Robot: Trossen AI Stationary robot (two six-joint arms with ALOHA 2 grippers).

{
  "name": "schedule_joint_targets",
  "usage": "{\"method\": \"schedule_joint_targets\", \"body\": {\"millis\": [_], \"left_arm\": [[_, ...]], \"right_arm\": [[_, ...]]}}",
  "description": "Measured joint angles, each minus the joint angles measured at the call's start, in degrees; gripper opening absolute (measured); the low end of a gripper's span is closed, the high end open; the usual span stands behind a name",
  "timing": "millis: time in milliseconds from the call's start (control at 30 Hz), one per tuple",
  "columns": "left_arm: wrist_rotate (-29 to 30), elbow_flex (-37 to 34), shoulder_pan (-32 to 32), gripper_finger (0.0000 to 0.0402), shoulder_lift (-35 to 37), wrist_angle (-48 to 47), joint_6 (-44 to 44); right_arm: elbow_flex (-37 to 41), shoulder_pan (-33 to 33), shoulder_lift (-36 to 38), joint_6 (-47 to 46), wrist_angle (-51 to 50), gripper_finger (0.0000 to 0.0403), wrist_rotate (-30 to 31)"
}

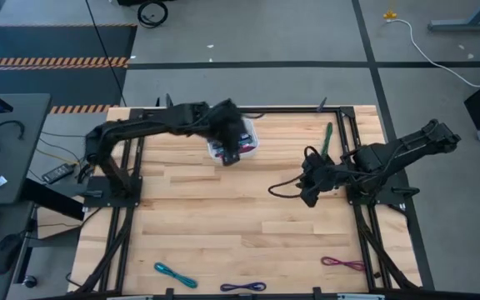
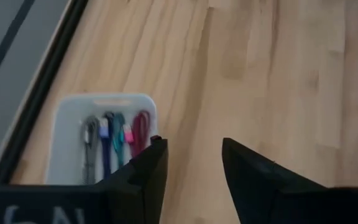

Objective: Pick and place USB-C Cables
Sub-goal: Put the black green charger cable into the white bin

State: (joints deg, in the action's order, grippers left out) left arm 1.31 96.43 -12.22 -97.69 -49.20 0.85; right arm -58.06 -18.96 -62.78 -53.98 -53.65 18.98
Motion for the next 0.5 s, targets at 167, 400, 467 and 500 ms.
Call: {"method": "schedule_joint_targets", "body": {"millis": [167, 400, 467, 500], "left_arm": [[0.64, -13.29, 3.75, 0.0138, 8.96, 7.50, 10.83], [3.41, -21.41, 9.61, 0.0128, 15.19, 12.46, 18.07], [4.50, -21.59, 10.81, 0.0128, 15.61, 12.62, 18.03], [4.69, -21.60, 11.27, 0.0128, 15.70, 12.55, 18.03]], "right_arm": [[3.07, 6.52, 0.20, -22.09, -14.60, 0.0122, 1.78], [12.17, 26.53, 0.48, -31.01, -16.65, 0.0122, 4.40], [15.63, 32.60, 0.14, -29.94, -12.94, 0.0122, 4.67], [17.31, 35.73, -0.07, -29.63, -10.58, 0.0122, 4.43]]}}
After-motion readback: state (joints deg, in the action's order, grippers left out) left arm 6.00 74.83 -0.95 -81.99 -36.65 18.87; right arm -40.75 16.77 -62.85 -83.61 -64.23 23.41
